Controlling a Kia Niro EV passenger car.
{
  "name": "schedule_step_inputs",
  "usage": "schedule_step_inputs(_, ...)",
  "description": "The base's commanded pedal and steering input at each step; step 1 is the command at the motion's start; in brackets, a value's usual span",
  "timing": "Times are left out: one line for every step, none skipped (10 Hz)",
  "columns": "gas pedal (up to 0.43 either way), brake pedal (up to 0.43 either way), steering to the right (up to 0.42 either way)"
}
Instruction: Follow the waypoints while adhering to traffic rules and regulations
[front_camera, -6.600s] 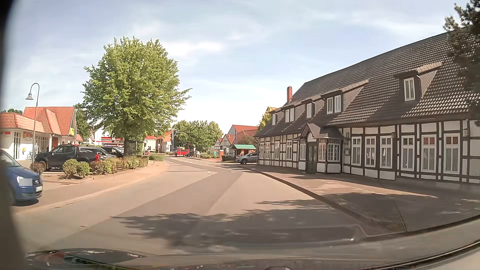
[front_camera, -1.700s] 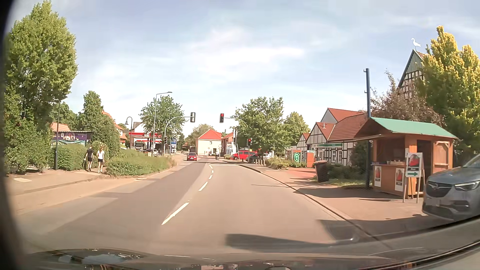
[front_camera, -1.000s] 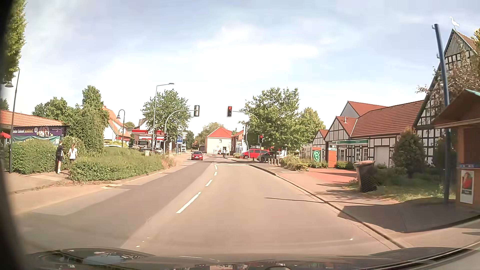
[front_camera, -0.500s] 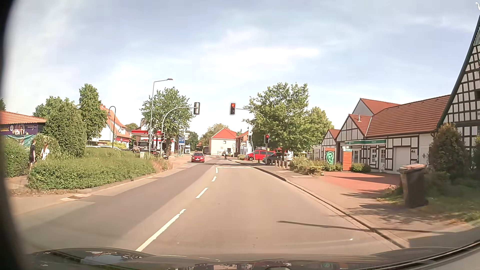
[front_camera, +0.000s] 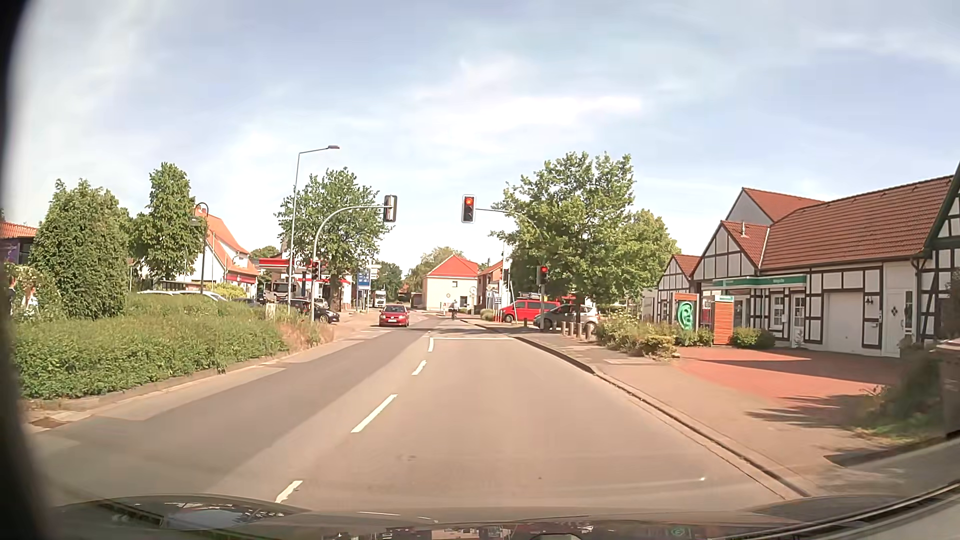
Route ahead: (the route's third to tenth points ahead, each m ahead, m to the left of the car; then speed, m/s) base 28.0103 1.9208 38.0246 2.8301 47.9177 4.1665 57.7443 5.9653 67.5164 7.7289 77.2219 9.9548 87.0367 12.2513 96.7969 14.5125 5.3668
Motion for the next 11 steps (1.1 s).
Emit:
schedule_step_inputs(0.0,0.067,-0.016)
schedule_step_inputs(0.0,0.055,-0.015)
schedule_step_inputs(0.0,0.043,-0.016)
schedule_step_inputs(0.0,0.037,-0.016)
schedule_step_inputs(0.0,0.03,-0.016)
schedule_step_inputs(0.0,0.024,-0.015)
schedule_step_inputs(0.0,0.018,-0.016)
schedule_step_inputs(0.0,0.006,-0.015)
schedule_step_inputs(0.0,0.0,-0.015)
schedule_step_inputs(0.0,0.0,-0.014)
schedule_step_inputs(0.0,0.0,-0.014)
